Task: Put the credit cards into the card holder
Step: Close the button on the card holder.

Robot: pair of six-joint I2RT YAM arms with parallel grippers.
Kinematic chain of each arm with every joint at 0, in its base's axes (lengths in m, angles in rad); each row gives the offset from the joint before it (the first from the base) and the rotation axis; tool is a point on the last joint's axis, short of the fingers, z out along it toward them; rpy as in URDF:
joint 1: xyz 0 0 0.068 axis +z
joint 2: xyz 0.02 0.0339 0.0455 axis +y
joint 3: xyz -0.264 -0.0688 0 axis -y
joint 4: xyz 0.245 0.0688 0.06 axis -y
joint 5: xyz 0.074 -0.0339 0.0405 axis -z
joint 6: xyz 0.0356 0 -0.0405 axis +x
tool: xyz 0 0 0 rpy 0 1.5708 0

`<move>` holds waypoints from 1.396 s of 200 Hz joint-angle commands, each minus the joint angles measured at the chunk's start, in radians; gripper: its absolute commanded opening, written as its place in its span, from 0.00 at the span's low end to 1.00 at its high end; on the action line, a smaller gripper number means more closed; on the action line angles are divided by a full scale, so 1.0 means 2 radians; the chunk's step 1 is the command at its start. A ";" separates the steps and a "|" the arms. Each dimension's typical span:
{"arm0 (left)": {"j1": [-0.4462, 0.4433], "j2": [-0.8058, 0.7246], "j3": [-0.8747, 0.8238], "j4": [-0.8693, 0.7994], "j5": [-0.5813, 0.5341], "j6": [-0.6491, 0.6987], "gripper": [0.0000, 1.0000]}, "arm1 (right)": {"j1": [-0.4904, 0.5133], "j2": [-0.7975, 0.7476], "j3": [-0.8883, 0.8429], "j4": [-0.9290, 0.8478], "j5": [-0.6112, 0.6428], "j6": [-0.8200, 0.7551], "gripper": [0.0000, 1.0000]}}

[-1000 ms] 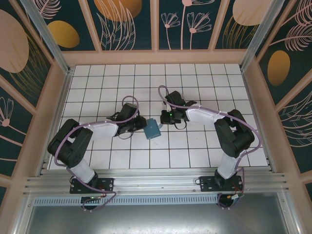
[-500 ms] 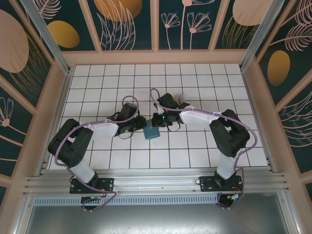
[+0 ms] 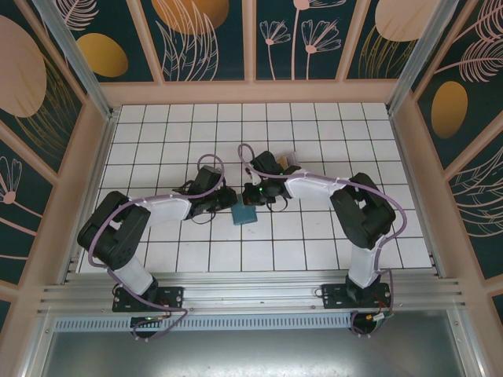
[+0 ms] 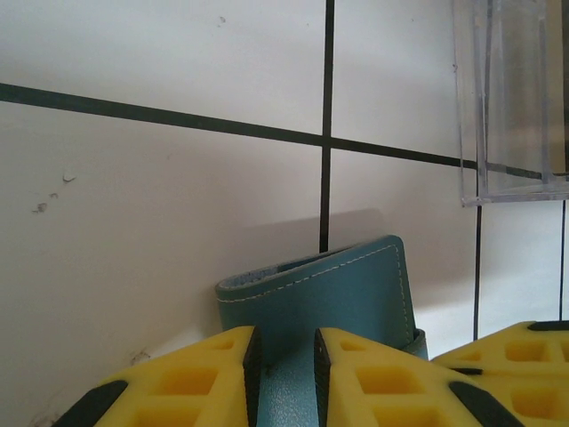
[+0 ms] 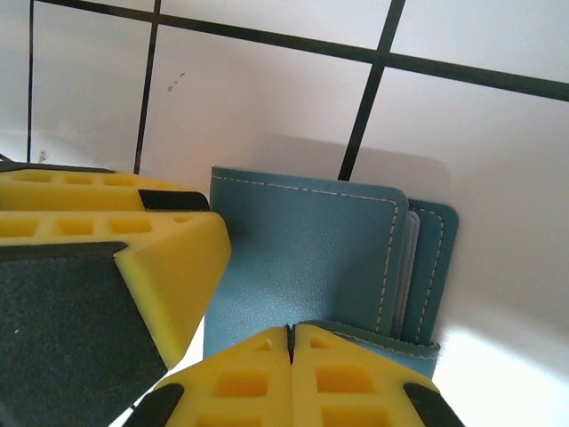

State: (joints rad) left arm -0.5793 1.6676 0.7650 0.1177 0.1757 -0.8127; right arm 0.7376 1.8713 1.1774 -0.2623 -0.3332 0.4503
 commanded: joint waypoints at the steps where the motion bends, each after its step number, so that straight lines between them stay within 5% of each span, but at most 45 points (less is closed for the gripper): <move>1: -0.007 0.009 -0.005 0.006 0.009 -0.001 0.26 | 0.007 0.013 0.015 -0.007 0.020 -0.011 0.05; 279: -0.009 0.008 -0.007 0.007 0.003 -0.002 0.25 | 0.038 0.032 0.043 -0.085 0.074 -0.058 0.04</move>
State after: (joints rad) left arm -0.5858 1.6730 0.7647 0.1284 0.1757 -0.8131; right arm 0.7948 1.9141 1.2572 -0.3637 -0.1795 0.3603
